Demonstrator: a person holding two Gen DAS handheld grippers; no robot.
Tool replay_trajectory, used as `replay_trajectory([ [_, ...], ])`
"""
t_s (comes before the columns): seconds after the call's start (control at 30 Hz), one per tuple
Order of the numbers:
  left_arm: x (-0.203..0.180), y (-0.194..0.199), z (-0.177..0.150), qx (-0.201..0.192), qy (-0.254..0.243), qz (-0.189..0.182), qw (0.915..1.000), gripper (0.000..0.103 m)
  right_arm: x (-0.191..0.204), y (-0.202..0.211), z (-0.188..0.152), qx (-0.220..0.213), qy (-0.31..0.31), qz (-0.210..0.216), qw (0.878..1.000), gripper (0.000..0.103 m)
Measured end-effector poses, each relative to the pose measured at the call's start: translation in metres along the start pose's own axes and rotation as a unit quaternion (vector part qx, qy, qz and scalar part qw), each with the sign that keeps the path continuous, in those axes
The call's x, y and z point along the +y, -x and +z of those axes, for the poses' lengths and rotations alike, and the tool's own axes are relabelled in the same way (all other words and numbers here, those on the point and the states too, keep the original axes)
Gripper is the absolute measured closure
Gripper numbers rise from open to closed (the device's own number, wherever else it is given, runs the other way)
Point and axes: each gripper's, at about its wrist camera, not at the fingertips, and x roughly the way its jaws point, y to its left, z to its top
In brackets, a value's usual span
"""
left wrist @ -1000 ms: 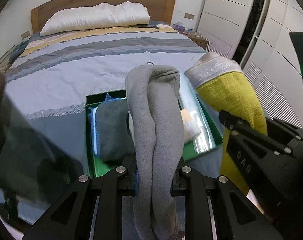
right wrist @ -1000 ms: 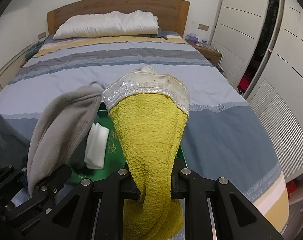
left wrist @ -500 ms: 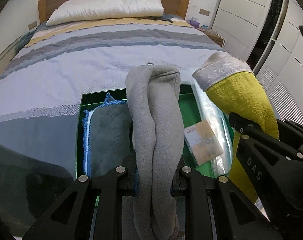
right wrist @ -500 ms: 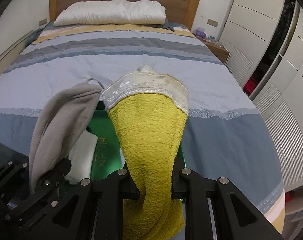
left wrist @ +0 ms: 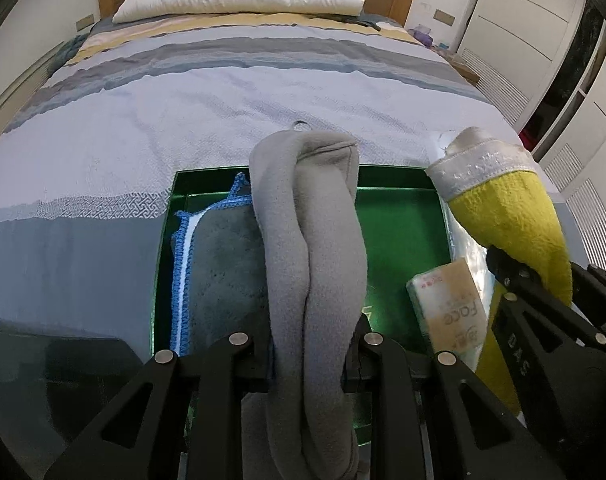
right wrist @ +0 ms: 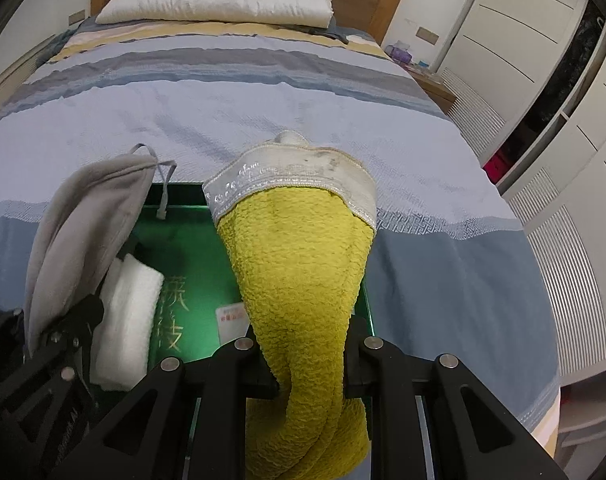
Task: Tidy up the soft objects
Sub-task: 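Lower the grey sock into the tray with the left tool while the right tool lowers the yellow towel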
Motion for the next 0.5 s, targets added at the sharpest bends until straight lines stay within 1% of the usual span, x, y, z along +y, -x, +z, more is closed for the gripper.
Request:
replay_trajectory([
  [0.13, -0.001, 0.000, 0.001, -0.001, 0.000, -0.003, 1.0000, 0.086, 0.009, -0.009, 0.005, 0.004, 0.002, -0.007, 1.000, 0.084],
  [0.5, 0.000, -0.005, 0.002, 0.001, 0.007, -0.018, 0.9998, 0.086, 0.004, -0.017, -0.005, 0.010, -0.003, 0.003, 1.000, 0.084],
])
